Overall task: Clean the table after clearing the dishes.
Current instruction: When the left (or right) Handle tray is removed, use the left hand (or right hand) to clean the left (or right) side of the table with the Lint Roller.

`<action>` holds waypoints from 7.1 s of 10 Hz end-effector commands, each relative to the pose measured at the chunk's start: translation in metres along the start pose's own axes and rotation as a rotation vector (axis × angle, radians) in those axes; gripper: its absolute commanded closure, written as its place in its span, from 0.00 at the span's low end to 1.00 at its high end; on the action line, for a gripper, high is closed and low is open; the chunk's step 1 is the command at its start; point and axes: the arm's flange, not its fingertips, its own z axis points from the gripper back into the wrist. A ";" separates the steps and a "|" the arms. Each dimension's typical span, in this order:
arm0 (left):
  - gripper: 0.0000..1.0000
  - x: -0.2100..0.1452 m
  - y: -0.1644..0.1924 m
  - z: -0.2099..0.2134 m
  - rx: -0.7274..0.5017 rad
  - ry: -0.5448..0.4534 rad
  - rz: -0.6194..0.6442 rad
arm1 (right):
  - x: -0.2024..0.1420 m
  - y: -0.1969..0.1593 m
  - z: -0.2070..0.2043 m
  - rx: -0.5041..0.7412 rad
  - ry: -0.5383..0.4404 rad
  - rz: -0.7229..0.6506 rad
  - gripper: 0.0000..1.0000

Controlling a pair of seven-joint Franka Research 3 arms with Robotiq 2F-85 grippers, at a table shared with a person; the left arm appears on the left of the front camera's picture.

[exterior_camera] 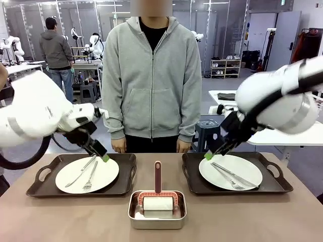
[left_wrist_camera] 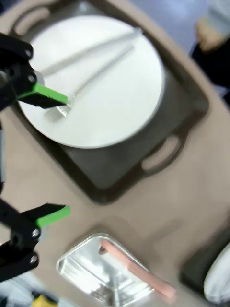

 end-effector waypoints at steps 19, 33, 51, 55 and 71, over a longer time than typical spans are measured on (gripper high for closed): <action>0.00 -0.330 0.242 0.169 -0.662 -0.671 0.748 | -0.280 -0.267 0.182 0.765 -0.509 -0.763 0.00; 0.00 -0.330 0.242 0.169 -0.662 -0.671 0.748 | -0.280 -0.267 0.182 0.765 -0.509 -0.763 0.00; 0.00 -0.330 0.242 0.169 -0.662 -0.671 0.748 | -0.166 -0.213 0.166 0.644 -0.244 -0.492 0.00; 0.00 -0.330 0.242 0.169 -0.662 -0.671 0.748 | -0.022 -0.112 0.121 0.493 0.093 -0.026 0.00; 0.00 -0.330 0.242 0.169 -0.662 -0.671 0.748 | 0.085 0.039 -0.063 0.232 0.551 0.496 0.00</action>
